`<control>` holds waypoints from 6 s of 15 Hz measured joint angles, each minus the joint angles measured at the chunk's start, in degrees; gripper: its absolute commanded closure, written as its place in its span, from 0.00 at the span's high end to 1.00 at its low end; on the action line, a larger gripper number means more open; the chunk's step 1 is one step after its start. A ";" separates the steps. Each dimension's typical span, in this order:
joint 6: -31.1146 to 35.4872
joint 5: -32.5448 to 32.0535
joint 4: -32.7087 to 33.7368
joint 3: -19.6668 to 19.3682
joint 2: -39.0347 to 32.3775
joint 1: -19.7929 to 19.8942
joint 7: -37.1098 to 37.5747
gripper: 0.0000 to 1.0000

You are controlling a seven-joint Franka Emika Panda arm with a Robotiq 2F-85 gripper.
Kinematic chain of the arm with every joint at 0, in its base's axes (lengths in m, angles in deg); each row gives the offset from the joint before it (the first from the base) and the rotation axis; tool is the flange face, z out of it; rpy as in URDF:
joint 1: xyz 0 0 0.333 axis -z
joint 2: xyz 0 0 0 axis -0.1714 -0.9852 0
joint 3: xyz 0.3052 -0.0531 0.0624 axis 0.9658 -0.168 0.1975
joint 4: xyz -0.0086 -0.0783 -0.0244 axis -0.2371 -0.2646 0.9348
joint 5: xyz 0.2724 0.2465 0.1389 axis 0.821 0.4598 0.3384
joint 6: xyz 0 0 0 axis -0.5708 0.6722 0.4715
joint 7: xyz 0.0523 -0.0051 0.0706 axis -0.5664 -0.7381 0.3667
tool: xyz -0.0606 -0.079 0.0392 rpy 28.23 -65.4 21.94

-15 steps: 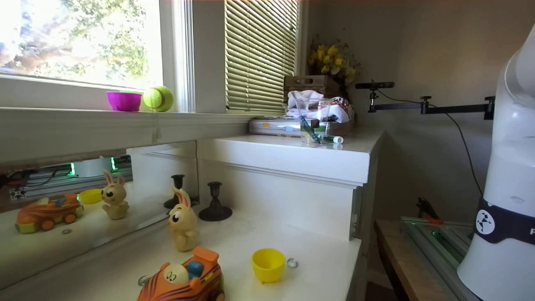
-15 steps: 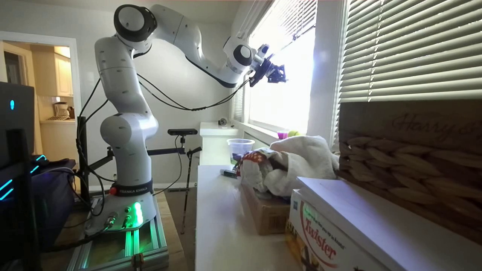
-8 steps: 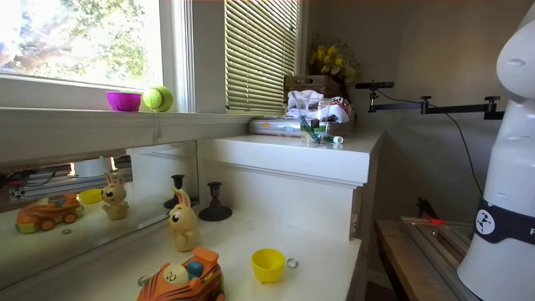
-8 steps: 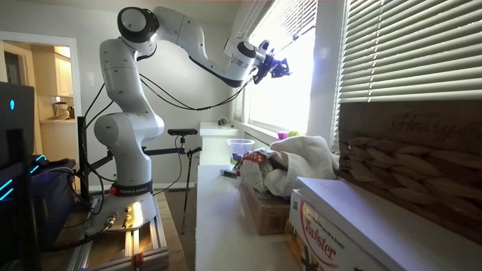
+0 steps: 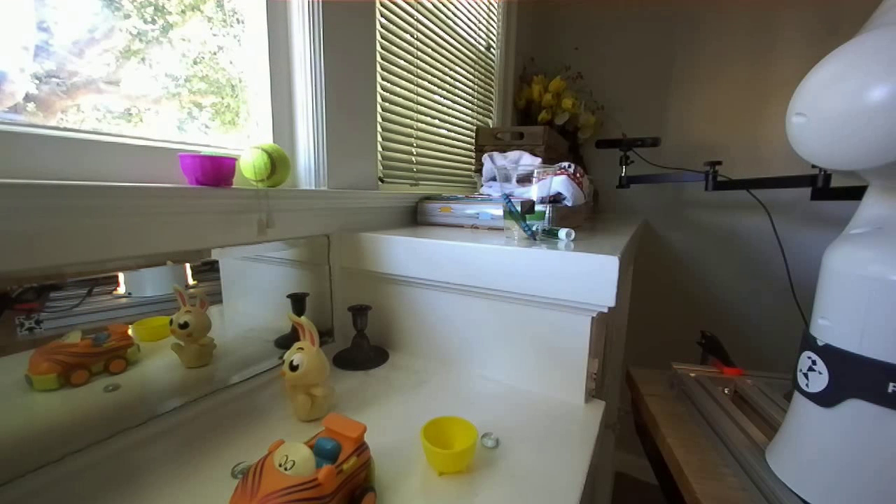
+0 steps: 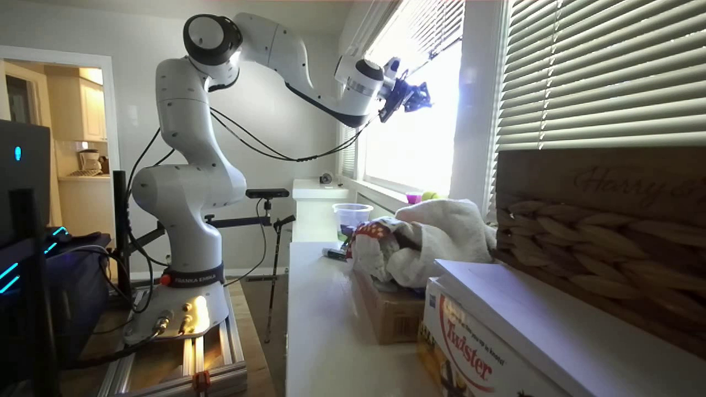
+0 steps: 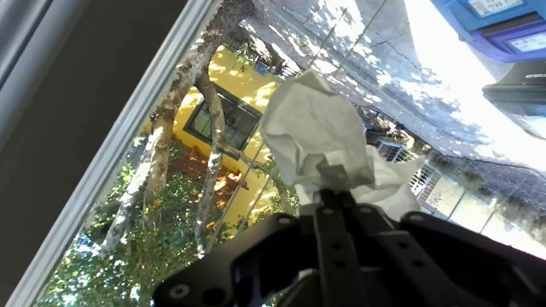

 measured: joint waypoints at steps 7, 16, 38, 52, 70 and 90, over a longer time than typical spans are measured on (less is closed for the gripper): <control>0.07 -1.48 2.45 12.55 -1.66 13.27 0.08 0.01; 4.89 -1.36 4.49 29.68 -0.67 31.95 0.08 0.01; 1.42 -1.15 -0.01 57.05 -1.97 55.15 -0.52 0.01; 3.84 2.79 1.62 56.22 -1.99 54.76 -4.20 0.01; 11.77 31.64 11.37 39.92 5.20 41.90 -25.08 0.01; 11.09 34.02 -0.49 41.58 6.95 40.89 -28.90 0.01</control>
